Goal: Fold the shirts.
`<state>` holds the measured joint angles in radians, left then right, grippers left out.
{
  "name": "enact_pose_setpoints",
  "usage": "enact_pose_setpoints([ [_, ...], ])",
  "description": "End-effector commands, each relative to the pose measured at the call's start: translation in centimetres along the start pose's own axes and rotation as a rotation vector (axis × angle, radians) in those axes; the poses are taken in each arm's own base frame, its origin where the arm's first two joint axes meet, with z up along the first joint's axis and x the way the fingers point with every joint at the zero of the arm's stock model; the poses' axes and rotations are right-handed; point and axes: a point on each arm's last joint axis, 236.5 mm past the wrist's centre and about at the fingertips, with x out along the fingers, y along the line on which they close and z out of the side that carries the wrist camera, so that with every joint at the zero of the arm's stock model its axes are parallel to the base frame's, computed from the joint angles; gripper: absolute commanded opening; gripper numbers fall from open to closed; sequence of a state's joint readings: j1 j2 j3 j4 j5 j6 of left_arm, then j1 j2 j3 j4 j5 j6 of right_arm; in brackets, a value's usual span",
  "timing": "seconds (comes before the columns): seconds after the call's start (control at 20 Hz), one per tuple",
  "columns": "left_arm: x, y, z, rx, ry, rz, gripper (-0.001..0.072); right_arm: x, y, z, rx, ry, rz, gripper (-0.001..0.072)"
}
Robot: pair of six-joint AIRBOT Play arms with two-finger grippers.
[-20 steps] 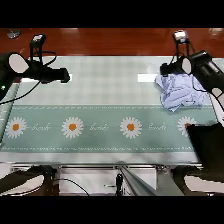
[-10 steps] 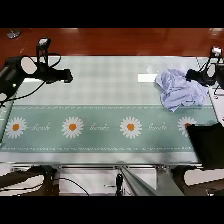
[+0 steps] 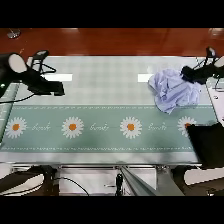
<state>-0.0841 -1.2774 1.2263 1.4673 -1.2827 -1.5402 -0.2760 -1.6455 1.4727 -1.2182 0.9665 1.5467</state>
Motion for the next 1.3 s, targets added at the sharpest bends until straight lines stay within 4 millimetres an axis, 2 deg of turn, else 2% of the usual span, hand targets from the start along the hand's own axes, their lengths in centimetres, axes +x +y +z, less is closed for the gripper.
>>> enact_pose_setpoints([
  [0.0, -6.2, -1.0, -0.7, 0.025, -0.132, -0.018, 0.0703, -10.9, 8.1, 6.4, -0.102, -0.239, 0.203, 0.0018],
  [0.05, -8.8, -3.0, -0.2, 0.061, -0.248, -0.073, 0.0703, -15.0, 10.0, 7.8, -0.143, -0.327, 0.235, 0.0018],
  [0.15, -14.0, -7.1, -0.2, 0.089, -0.494, -0.186, 0.0703, -22.6, 13.5, 8.0, -0.228, -0.461, 0.309, 0.0018],
  [0.2, -15.5, -8.4, -0.8, 0.079, -0.575, -0.228, 0.0703, -25.9, 15.1, 7.6, -0.272, -0.522, 0.343, 0.0018],
  [0.25, -16.2, -9.2, -1.8, 0.060, -0.626, -0.264, 0.0703, -28.9, 16.3, 7.2, -0.305, -0.577, 0.369, 0.0018],
  [0.35, -15.1, -10.2, -4.0, 0.050, -0.627, -0.302, 0.0703, -34.3, 18.1, 6.0, -0.365, -0.683, 0.401, 0.0017],
  [0.5, -11.5, -10.7, -6.2, 0.032, -0.534, -0.319, 0.0703, -40.8, 20.6, 3.1, -0.457, -0.798, 0.460, 0.0018],
  [0.55, -10.4, -10.7, -6.6, 0.011, -0.503, -0.319, 0.0703, -42.5, 21.4, 2.0, -0.488, -0.823, 0.484, 0.0018],
  [0.65, -9.0, -10.6, -6.8, -0.029, -0.461, -0.322, 0.0703, -43.9, 22.7, -0.5, -0.539, -0.801, 0.533, 0.0017],
  [0.7, -8.7, -10.7, -6.8, -0.037, -0.448, -0.326, 0.0703, -43.6, 23.3, -2.0, -0.573, -0.751, 0.565, 0.0017],
  [0.85, -8.5, -11.4, -6.0, -0.058, -0.457, -0.356, 0.0703, -40.7, 26.0, -7.0, -0.701, -0.570, 0.649, 0.0017],
  [0.9, -8.7, -11.4, -5.6, -0.063, -0.477, -0.360, 0.0703, -39.5, 27.4, -8.6, -0.734, -0.520, 0.678, 0.0018],
  [1.0, -9.1, -11.4, -5.0, -0.067, -0.507, -0.365, 0.0703, -35.5, 29.5, -11.6, -0.767, -0.417, 0.701, 0.0018],
  [1.1, -9.1, -11.4, -5.0, -0.067, -0.506, -0.366, 0.0703, -29.2, 31.1, -15.5, -0.744, -0.280, 0.690, 0.0018],
  [1.25, -9.0, -11.4, -5.0, -0.067, -0.504, -0.365, 0.0703, -17.5, 32.6, -22.7, -0.631, -0.056, 0.659, 0.0018],
])
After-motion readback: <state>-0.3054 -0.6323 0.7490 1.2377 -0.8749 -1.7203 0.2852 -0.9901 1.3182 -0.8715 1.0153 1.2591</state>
